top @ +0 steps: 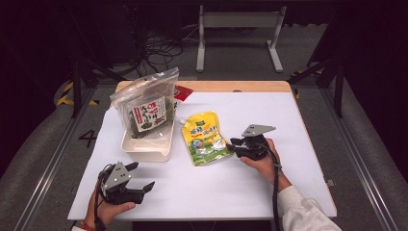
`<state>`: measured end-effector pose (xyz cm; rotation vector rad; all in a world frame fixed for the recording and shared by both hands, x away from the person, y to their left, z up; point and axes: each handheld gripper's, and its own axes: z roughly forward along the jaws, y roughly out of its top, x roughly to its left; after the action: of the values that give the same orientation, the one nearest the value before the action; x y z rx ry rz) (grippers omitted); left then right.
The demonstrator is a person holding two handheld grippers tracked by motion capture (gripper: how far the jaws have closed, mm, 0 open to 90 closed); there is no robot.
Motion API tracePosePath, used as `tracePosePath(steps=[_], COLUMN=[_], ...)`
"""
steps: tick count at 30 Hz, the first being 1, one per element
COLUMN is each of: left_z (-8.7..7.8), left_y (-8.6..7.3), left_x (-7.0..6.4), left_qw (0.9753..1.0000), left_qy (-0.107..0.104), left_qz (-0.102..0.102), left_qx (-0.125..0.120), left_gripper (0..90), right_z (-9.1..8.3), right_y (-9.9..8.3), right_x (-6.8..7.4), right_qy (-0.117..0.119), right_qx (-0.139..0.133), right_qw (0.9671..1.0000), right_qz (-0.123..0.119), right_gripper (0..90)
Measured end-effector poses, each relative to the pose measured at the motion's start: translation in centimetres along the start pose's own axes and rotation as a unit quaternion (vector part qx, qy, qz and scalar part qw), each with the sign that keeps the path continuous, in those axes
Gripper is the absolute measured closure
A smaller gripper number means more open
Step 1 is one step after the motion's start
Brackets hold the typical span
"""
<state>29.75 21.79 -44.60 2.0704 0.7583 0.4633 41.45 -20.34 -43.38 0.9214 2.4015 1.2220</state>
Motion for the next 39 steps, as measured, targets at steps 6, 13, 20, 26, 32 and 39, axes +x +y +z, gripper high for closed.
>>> tracePosePath(steps=[6,13,20,26,32,39], left_z=[0.7,1.3,1.8,2.7,4.2,6.3], left_y=[-0.2,-0.1,0.1,0.4,1.4,2.5], left_x=[-0.1,-0.5,-0.9,-1.6,-2.6,-3.6], left_qw=[0.9999,0.9996,0.999,0.9976,0.9945,0.9902], left_qy=[-0.007,-0.018,-0.037,-0.064,-0.102,-0.132], left_qz=[-0.001,0.006,0.005,0.01,0.008,0.023], left_qx=[0.014,0.021,0.025,0.025,0.023,0.04], left_gripper=[14.5,14.5,15.0,16.1,16.2,15.5], right_z=[2.9,4.5,4.1,3.4,1.8,-0.4], right_y=[0.5,0.4,0.5,0.2,-0.8,-1.6], right_x=[-0.2,-0.9,-1.1,-0.6,0.5,0.5], right_qy=[0.004,0.043,0.069,0.077,0.076,0.06], right_qx=[0.023,0.043,0.047,0.039,0.015,-0.011], right_qw=[0.9993,0.9957,0.9953,0.9956,0.997,0.9981], right_qz=[0.029,0.069,0.049,0.035,0.004,0.005], right_gripper=[38.6,33.2,61.1,69.1,76.8,90.0])
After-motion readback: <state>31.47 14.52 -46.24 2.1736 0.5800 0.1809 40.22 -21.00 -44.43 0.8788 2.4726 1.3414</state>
